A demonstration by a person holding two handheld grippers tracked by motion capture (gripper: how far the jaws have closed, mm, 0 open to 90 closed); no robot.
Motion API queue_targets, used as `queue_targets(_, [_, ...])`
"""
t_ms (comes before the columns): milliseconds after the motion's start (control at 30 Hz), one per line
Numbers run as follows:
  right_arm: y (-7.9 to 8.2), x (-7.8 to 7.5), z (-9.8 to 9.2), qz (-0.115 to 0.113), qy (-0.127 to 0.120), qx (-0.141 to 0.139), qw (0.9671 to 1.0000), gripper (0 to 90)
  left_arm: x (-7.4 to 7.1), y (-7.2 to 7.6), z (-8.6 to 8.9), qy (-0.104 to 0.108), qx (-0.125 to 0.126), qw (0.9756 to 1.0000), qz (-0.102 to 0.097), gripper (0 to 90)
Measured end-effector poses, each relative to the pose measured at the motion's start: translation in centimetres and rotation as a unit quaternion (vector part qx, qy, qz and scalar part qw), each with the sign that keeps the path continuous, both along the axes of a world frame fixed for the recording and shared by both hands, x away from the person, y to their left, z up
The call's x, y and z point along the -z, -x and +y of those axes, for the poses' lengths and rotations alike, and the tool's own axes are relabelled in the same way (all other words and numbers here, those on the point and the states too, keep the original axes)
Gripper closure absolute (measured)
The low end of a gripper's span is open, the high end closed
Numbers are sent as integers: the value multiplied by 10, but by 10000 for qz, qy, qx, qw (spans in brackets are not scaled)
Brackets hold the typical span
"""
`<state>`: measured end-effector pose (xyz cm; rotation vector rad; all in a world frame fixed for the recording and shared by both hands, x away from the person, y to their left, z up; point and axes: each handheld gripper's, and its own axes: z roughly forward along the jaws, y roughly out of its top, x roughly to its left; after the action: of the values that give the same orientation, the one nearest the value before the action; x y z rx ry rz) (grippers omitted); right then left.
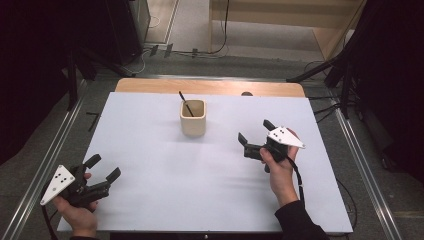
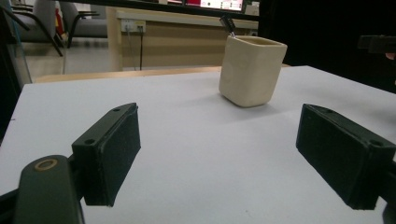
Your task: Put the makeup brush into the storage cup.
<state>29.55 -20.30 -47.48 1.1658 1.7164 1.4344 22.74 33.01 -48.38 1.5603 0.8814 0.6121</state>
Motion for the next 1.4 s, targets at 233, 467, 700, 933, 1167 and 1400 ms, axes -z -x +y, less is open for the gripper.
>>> queue_targets(233, [9, 4, -14, 29, 61, 35, 10000, 0, 0, 0, 0, -15, 7, 10000, 6, 145])
queue_targets(467, [20, 7, -32, 17, 25, 97, 9999, 0, 0, 0, -1, -19, 6, 10000, 9, 145])
queue_targets(700, [29, 11, -48, 65, 28, 155, 9999, 0, 0, 0, -2, -28, 12, 10000, 17, 145])
queue_targets(933, [41, 17, -64, 68, 89, 232, 9997, 0, 0, 0, -2, -41, 19, 10000, 21, 145])
queue_targets(1167, [52, 21, -78, 120, 103, 242, 9996, 0, 0, 0, -3, -55, 14, 10000, 18, 145])
queue_targets(1400, [64, 24, -89, 120, 173, 277, 9994, 0, 1, 0, -4, -94, 19, 10000, 15, 144])
